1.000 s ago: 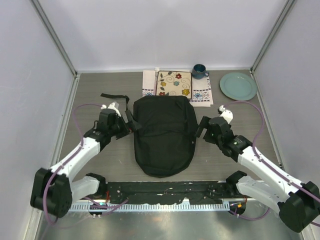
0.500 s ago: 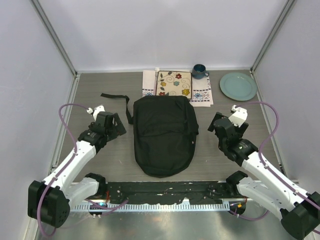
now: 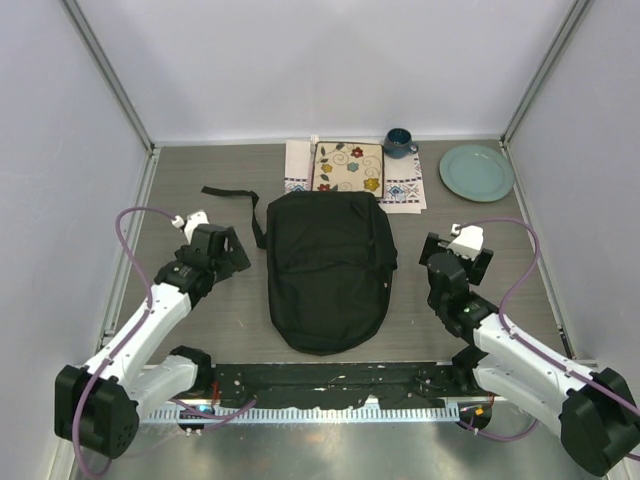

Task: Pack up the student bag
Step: Reset both arms

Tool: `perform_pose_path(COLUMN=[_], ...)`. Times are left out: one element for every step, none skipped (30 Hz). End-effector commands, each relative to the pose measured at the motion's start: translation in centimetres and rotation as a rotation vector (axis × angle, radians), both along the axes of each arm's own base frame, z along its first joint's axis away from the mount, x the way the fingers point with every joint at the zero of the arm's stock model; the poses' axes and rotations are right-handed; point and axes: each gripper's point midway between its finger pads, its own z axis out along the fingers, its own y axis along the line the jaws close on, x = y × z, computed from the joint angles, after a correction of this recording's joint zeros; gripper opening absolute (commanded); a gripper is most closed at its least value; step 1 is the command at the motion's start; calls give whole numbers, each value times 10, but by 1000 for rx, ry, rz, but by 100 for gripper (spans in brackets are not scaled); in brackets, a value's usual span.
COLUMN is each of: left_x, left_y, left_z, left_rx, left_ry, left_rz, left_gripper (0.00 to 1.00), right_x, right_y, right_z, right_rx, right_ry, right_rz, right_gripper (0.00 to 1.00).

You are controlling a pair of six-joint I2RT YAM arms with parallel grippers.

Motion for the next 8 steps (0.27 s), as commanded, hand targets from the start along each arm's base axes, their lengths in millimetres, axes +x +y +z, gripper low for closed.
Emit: perform_pose_path(left_x=[5,5,5,5,5,5,6,6], left_y=[4,5,5,5,5,8,9,12], left_z=[20,22,24,26,27,30,31,35], left_rx=[-1,-2,-4,-6,-5,1,4,5], left_ry=[-93,-104,-111,-121,-126,-136,-145,-163], left_rz=[13,13,14,14,14,25,34,52], left_gripper=[99,100,100,99,100,99,99,100], right_x=[17,16,17,17,17,17,18,16], right_y=[1,0,-1,-1,-3,-5,-5,-9], right_z=[49,49,49,49,46,44,45,38], right_rx=[35,16,7,3,-10,-12,-6,-17], right_ry=[-212,-207,-206,-209,-201,-201,-214,-205], right_rz=[-19,-17,-17,-15,-16,-19,-19,-21], right_gripper=[96,96,97,97,96,96,96,96])
